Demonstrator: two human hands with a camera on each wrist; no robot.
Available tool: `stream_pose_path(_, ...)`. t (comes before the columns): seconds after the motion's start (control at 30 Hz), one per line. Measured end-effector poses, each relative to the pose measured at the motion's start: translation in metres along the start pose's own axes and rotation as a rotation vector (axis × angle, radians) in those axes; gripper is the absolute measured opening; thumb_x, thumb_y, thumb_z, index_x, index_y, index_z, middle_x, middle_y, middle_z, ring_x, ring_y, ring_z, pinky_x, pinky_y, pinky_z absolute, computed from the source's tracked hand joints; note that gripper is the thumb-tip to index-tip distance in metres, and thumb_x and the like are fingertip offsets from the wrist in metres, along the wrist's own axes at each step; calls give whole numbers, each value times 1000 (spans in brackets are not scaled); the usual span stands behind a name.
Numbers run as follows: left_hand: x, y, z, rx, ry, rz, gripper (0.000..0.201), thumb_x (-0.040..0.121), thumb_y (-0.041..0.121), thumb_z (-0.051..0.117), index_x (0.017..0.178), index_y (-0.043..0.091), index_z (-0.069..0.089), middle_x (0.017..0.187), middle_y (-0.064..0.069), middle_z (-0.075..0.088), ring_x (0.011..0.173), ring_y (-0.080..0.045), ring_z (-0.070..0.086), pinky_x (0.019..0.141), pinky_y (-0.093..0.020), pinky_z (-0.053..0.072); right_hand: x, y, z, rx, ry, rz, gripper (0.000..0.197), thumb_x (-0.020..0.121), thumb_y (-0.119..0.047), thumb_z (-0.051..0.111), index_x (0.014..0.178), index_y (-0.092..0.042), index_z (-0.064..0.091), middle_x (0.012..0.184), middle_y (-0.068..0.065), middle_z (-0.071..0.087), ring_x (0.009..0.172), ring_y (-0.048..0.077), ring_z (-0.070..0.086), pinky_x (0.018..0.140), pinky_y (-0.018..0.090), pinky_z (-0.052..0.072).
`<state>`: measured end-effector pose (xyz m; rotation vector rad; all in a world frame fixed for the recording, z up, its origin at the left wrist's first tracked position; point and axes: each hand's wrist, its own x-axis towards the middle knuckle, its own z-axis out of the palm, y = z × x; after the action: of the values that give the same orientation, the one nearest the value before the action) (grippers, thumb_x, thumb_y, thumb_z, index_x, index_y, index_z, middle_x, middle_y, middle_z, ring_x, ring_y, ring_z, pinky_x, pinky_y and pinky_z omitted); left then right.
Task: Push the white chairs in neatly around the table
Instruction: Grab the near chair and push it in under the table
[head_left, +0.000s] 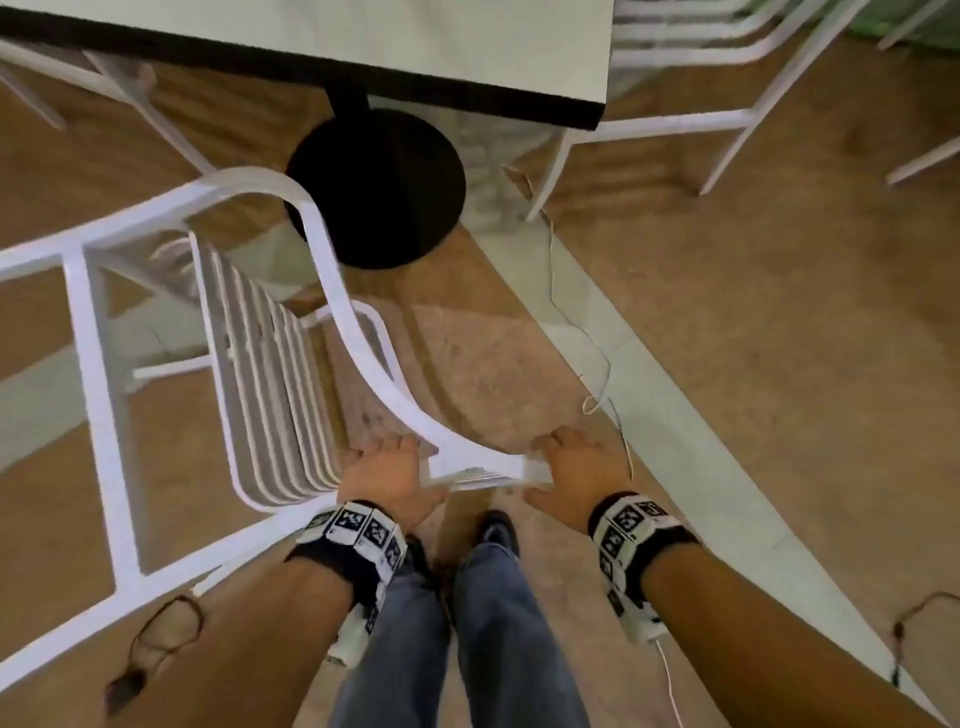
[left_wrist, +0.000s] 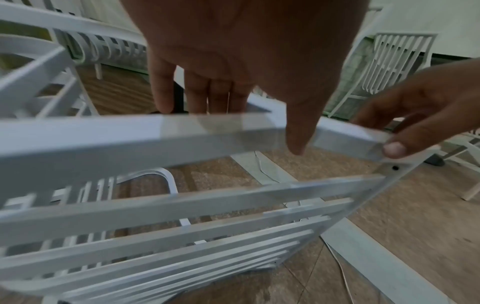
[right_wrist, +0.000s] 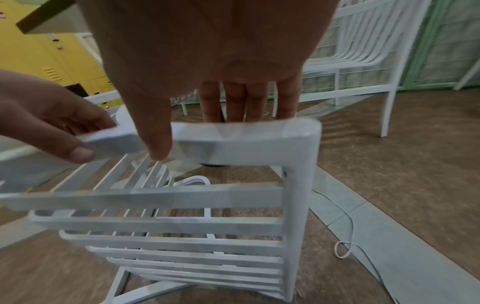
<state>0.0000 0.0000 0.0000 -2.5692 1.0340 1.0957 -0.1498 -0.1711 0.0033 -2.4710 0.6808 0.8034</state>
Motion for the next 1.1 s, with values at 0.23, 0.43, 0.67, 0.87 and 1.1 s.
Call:
stream_pose_path(0.23, 29, 2, 14, 82, -6, 58, 51, 86, 57, 46, 122, 22, 56, 114, -7, 66, 102, -28, 62, 82, -36, 50, 34, 1, 15, -32, -140, 17, 34, 81, -43, 55, 105, -20, 58, 101, 9, 67, 90, 31, 63, 77, 38, 53)
stream_pose_path(0.43, 13, -2, -2, 101, 23, 88, 48, 86, 50, 47, 125, 23, 54, 109, -8, 68, 99, -28, 63, 80, -35, 49, 15, -10, -1, -101, -130, 8, 37, 82, -44, 55, 110, -19, 57, 104, 8, 66, 91, 30, 62, 79, 39, 52)
stream_pose_path(0.67, -50, -1, -50, 109, 76, 160, 58, 85, 60, 44, 127, 22, 53, 111, -8, 68, 100, -28, 63, 82, -37, 50, -67, -43, -61, -178, -58, 3, 32, 85, -44, 48, 104, -19, 57, 95, 5, 67, 82, 26, 63, 65, 32, 47)
stream_pose_path(0.87, -117, -11, -94, 90, 156, 242, 48, 82, 52, 51, 118, 21, 59, 103, -10, 71, 93, -30, 64, 78, -35, 50, -156, -96, -113, -282, 38, 35, 32, 88, -47, 48, 102, -21, 58, 93, 3, 68, 79, 24, 64, 66, 32, 48)
stream_pose_path(1.1, -179, -57, -126, 38, 304, 369, 40, 81, 53, 52, 100, 20, 64, 85, -9, 72, 79, -28, 65, 69, -34, 51, -236, -188, -151, -405, 150, 69, 31, 91, -47, 44, 92, -19, 59, 83, 4, 66, 63, 24, 54, 57, 31, 42)
